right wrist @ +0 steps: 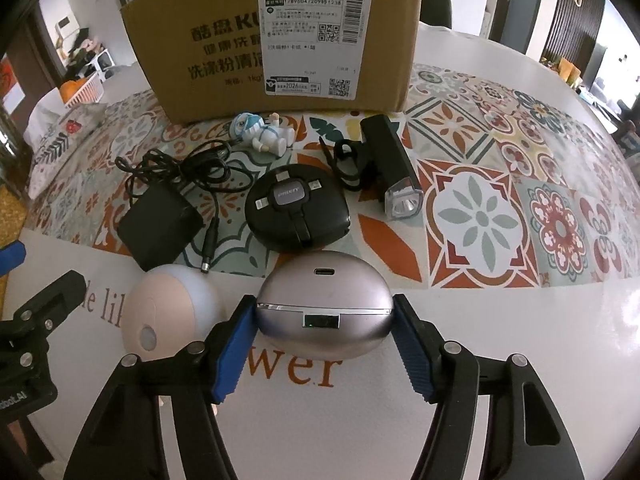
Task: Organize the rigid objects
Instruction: 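Grasp the silver oval device with the right tool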
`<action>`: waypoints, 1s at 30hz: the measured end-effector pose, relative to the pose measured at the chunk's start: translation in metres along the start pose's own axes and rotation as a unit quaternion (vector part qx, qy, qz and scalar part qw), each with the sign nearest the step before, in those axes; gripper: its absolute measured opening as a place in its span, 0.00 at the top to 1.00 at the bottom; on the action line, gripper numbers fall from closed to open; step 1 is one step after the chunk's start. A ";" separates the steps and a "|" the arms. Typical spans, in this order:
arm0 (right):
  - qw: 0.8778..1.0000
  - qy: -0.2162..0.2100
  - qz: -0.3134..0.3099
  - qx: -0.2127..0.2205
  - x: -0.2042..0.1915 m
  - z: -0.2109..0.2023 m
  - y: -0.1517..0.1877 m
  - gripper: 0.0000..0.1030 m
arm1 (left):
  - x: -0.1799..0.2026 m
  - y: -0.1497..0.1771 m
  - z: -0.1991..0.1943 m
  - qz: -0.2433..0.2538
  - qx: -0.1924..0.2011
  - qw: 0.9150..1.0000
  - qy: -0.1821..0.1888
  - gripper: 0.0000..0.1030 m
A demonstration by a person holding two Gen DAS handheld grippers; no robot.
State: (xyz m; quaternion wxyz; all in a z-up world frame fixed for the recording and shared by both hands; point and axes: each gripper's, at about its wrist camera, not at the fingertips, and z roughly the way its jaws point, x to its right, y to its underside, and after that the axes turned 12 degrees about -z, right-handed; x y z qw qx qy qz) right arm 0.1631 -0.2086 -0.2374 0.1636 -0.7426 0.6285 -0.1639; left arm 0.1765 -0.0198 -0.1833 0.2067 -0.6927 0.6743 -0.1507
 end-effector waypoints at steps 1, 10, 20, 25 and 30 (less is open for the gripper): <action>1.000 0.000 0.000 0.000 0.000 0.000 0.000 0.36 | 0.000 0.000 0.000 0.000 0.000 1.000 0.002 0.04; 1.000 0.010 0.019 0.020 0.007 -0.023 0.006 0.36 | 0.007 0.004 -0.012 0.006 0.001 0.999 0.044 0.04; 0.998 0.031 0.050 0.035 0.035 -0.054 0.032 0.36 | 0.047 0.018 -0.009 0.044 -0.027 0.993 0.107 0.07; 0.997 0.042 0.063 0.029 0.047 -0.054 0.042 0.36 | 0.062 0.023 0.002 0.053 -0.044 0.991 0.119 0.11; 0.997 0.047 0.062 0.021 0.049 -0.053 0.048 0.36 | 0.072 0.028 0.016 0.059 -0.058 0.989 0.120 0.17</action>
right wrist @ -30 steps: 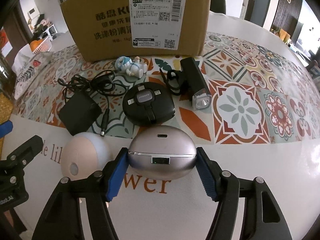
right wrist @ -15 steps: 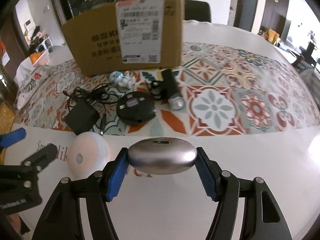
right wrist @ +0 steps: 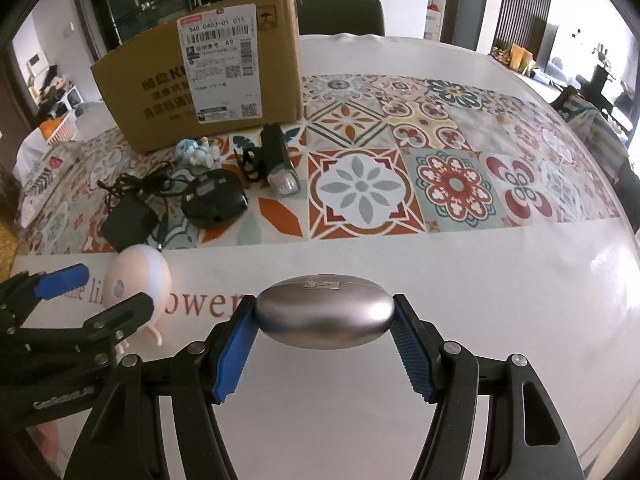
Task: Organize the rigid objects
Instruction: 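Grasp the silver oval device with the right tool, then grasp the pink round speaker with the left tool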
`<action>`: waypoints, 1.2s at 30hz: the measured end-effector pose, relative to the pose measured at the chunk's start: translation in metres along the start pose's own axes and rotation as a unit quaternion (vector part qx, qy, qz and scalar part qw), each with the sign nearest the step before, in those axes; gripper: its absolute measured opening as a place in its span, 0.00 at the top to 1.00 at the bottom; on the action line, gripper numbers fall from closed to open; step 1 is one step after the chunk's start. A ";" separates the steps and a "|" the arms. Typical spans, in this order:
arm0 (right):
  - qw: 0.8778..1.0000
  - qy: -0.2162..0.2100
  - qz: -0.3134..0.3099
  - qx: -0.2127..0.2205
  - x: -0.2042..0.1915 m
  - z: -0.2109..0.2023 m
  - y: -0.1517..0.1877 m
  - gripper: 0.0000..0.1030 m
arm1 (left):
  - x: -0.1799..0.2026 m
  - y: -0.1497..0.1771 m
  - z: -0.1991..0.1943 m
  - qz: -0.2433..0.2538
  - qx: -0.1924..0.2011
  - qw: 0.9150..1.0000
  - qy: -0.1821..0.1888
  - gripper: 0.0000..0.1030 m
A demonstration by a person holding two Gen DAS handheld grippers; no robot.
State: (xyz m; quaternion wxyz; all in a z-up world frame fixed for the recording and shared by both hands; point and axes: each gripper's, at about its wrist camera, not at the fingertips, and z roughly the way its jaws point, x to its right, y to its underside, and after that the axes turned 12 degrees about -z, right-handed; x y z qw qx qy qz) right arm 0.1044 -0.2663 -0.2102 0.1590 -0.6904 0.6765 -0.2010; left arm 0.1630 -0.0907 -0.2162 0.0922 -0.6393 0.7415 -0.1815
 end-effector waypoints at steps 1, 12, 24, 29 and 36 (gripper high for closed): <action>1.000 0.000 -0.001 -0.001 0.000 0.000 0.001 0.36 | 0.001 0.000 0.003 0.000 -0.002 1.000 -0.001 0.19; 1.000 -0.001 -0.006 -0.008 -0.004 0.004 0.002 0.36 | -0.002 0.002 0.013 -0.011 -0.011 1.000 0.007 0.28; 1.000 -0.012 -0.006 0.011 -0.011 -0.013 -0.008 0.36 | -0.012 -0.005 -0.022 -0.006 0.026 1.000 0.014 0.28; 0.999 -0.012 -0.013 0.030 -0.016 -0.028 -0.018 0.36 | -0.019 -0.012 -0.043 -0.012 0.052 0.998 0.014 0.28; 0.998 -0.011 -0.028 0.061 -0.024 -0.050 -0.037 0.36 | -0.027 -0.024 -0.072 -0.027 0.093 0.995 0.014 0.28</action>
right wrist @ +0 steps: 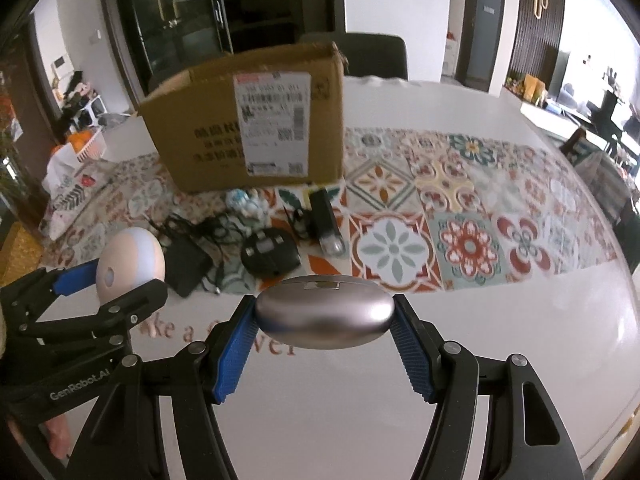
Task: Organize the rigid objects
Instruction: 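Grasp the pink round speaker with the left tool, then carry the speaker with the left tool and silver device with the right tool to the box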
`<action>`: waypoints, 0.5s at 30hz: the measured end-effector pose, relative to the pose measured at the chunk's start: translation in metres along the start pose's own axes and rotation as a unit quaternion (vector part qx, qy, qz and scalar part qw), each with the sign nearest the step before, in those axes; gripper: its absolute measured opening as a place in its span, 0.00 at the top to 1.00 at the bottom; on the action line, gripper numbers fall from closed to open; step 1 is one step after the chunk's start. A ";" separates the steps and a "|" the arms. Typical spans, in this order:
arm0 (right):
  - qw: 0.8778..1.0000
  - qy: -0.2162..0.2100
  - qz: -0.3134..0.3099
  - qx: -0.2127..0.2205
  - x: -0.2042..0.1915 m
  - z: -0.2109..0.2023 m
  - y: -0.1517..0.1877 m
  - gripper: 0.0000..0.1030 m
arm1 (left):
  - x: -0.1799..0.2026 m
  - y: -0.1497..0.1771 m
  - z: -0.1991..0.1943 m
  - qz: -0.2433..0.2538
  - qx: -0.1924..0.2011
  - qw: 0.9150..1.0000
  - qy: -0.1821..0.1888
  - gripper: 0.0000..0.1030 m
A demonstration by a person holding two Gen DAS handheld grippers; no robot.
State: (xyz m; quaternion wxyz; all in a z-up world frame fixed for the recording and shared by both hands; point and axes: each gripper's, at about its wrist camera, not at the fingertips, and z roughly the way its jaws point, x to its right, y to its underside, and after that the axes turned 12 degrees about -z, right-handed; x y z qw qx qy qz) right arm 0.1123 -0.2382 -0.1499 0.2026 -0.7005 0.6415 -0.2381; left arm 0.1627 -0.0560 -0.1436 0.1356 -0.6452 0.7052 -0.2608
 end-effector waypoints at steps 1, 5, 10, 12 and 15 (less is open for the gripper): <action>1.000 -0.001 -0.002 0.004 -0.001 -0.002 -0.003 0.36 | -0.002 -0.002 -0.004 -0.001 0.006 1.000 -0.001 0.28; 1.000 0.000 -0.011 0.023 -0.007 -0.011 -0.015 0.36 | -0.008 -0.011 -0.021 0.000 0.038 0.999 -0.007 0.28; 0.999 -0.002 -0.024 0.045 -0.013 -0.021 -0.030 0.36 | -0.014 -0.021 -0.037 -0.004 0.062 0.998 -0.011 0.28; 0.998 -0.003 -0.028 0.055 -0.015 -0.026 -0.037 0.36 | -0.016 -0.025 -0.042 -0.006 0.069 0.998 -0.010 0.28; 0.997 -0.002 -0.033 0.067 -0.017 -0.031 -0.045 0.36 | -0.019 -0.033 -0.050 -0.011 0.081 0.997 -0.008 0.28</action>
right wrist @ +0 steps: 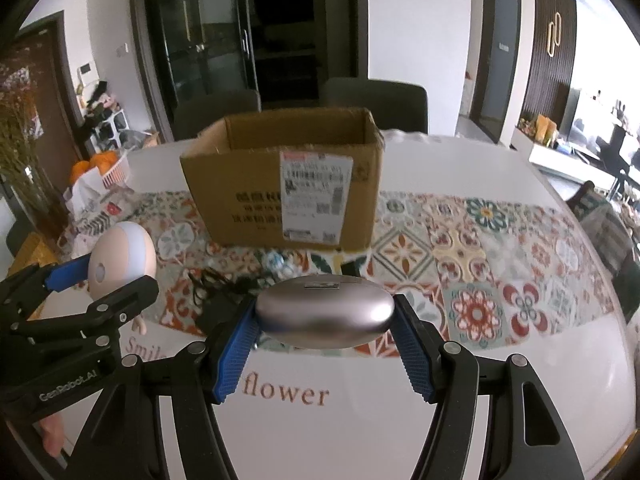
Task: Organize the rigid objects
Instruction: 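Carry the speaker with the left tool and silver device with the right tool to the box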
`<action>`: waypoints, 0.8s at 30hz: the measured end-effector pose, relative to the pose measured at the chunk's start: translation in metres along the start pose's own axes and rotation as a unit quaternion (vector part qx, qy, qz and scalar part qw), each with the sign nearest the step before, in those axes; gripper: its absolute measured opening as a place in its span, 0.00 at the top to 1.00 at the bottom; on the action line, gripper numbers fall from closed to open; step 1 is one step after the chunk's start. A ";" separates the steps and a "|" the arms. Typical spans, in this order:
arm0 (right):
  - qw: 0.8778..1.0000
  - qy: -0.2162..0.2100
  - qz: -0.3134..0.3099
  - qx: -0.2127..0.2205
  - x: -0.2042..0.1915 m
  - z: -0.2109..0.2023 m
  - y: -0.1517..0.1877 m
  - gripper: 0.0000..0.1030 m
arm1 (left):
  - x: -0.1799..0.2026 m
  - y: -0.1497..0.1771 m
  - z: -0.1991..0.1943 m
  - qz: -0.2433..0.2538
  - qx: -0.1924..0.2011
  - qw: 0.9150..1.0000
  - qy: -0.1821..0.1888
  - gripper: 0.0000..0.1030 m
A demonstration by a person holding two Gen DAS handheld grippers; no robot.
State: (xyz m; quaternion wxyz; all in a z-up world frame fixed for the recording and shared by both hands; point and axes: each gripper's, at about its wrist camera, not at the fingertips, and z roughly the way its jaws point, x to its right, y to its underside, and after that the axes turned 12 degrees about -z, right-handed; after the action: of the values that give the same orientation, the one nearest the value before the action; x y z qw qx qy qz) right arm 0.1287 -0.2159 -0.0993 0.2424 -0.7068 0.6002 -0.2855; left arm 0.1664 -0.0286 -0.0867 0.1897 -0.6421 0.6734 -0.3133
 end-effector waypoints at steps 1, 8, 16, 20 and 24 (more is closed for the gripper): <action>1.000 0.000 -0.002 0.005 0.000 -0.002 -0.004 0.36 | 0.000 -0.002 -0.001 -0.001 0.002 1.000 0.001 0.28; 0.999 0.008 -0.014 0.038 -0.004 -0.015 -0.028 0.36 | -0.006 -0.021 -0.011 -0.015 0.020 1.000 0.012 0.28; 0.997 0.007 -0.021 0.069 -0.006 -0.024 -0.052 0.36 | -0.006 -0.043 -0.022 -0.015 0.043 0.999 0.014 0.28; 0.997 0.006 -0.019 0.080 -0.004 -0.025 -0.065 0.36 | -0.006 -0.056 -0.022 -0.013 0.048 0.999 0.016 0.28; 0.996 0.000 -0.015 0.089 -0.001 -0.022 -0.078 0.36 | -0.005 -0.071 -0.022 -0.012 0.051 0.998 0.022 0.28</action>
State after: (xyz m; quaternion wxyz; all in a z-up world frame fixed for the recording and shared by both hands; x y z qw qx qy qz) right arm 0.1690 -0.2021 -0.0302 0.3001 -0.6913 0.5619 -0.3410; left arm 0.2056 -0.0181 -0.0246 0.2039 -0.6323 0.6528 -0.3639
